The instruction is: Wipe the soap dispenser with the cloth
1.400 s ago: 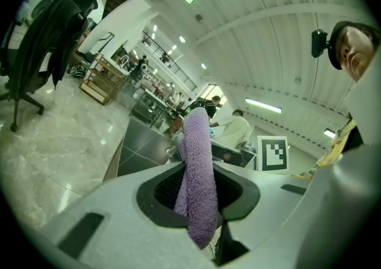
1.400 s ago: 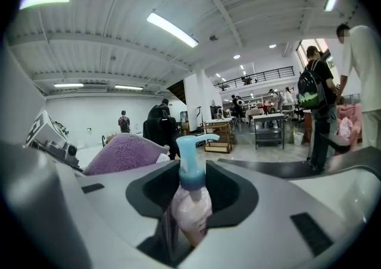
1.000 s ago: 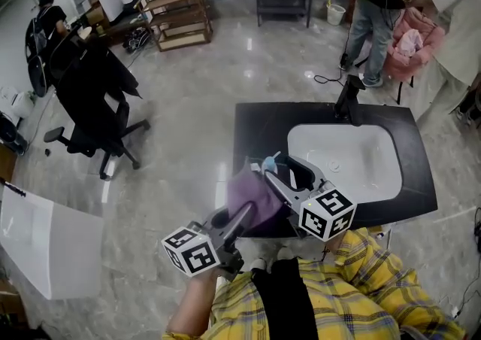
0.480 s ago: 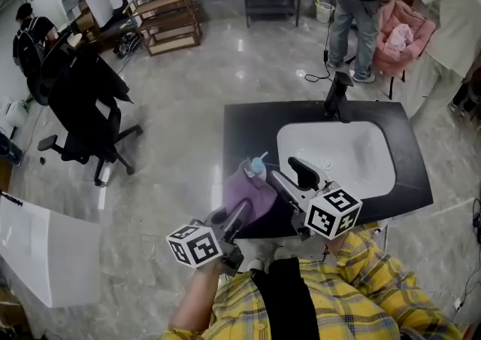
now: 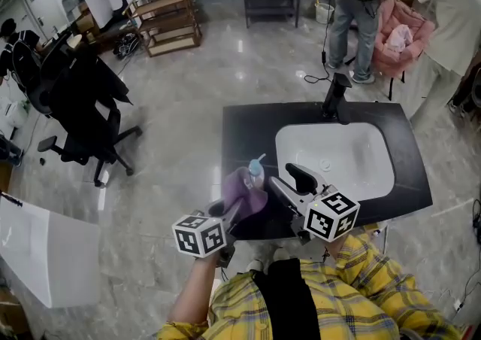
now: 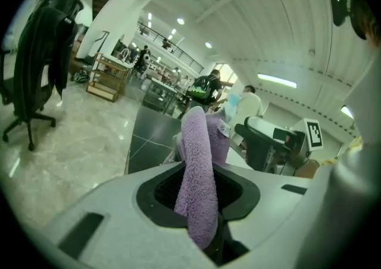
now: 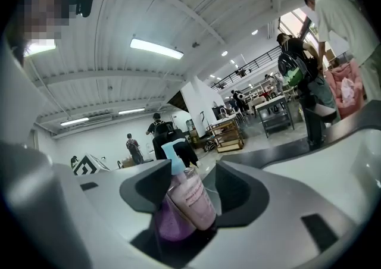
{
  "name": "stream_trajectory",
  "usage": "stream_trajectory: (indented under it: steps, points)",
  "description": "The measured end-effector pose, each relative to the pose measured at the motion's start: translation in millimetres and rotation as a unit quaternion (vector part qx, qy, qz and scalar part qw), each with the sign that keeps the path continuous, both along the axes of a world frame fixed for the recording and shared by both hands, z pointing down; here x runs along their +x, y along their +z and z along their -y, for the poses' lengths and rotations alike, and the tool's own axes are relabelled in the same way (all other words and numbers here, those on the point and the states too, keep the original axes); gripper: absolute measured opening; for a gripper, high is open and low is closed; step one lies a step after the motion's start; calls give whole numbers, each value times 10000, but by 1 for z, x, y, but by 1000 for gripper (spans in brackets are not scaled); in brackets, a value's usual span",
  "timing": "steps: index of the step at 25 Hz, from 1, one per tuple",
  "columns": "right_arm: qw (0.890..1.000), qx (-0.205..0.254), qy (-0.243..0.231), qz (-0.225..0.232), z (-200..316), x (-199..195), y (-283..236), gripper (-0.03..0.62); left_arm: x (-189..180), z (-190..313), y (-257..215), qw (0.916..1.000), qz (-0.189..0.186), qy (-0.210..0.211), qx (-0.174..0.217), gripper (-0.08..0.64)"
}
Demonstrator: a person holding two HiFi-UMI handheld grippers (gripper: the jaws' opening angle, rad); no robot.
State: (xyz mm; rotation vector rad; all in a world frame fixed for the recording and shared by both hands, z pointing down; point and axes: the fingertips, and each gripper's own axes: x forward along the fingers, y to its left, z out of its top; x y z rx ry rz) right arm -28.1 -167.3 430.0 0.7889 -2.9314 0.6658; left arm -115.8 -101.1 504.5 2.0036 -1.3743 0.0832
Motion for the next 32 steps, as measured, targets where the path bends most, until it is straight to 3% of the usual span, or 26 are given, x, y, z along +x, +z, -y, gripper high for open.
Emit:
stream_trajectory:
  steps: [4, 8, 16, 19, 22, 23, 24, 25, 26, 30, 32]
  points:
    - [10000, -33, -30, -28, 2, 2, 4, 218, 1, 5, 8, 9956, 901, 229, -95, 77]
    - [10000, -42, -63, -50, 2, 2, 7, 218, 3, 8, 16, 9873, 1495, 496, -221, 75]
    - [9994, 113, -273, -196, 1, -5, 9, 218, 3, 15, 26, 9592, 2605, 1025, -403, 75]
    - [9992, 156, -296, -231, 2, -5, 9, 218, 1, 15, 32, 9369, 3241, 1222, -475, 75]
    - [9987, 212, -368, -290, 3, -5, 9, 218, -4, 13, 37, 9009, 4074, 1406, -518, 75]
    - [9984, 249, -408, -317, 4, -6, 9, 218, -6, 12, 38, 8907, 4280, 1443, -513, 77]
    - [9979, 299, -461, -343, 5, -6, 9, 218, -8, 11, 38, 8856, 4385, 1449, -494, 77]
    - [9973, 362, -532, -363, 5, -6, 9, 218, -9, 10, 37, 8874, 4365, 1412, -456, 75]
    - [9963, 435, -636, -374, 6, -7, 7, 218, -9, 8, 34, 8957, 4224, 1333, -395, 75]
    - [9863, 789, -1397, -386, 0, -14, -3, 218, -12, -2, 7, 9487, 3058, 798, 48, 75]
    - [9778, 978, -1798, -448, 0, -19, -5, 218, -18, -6, -7, 9670, 2485, 474, 290, 75]
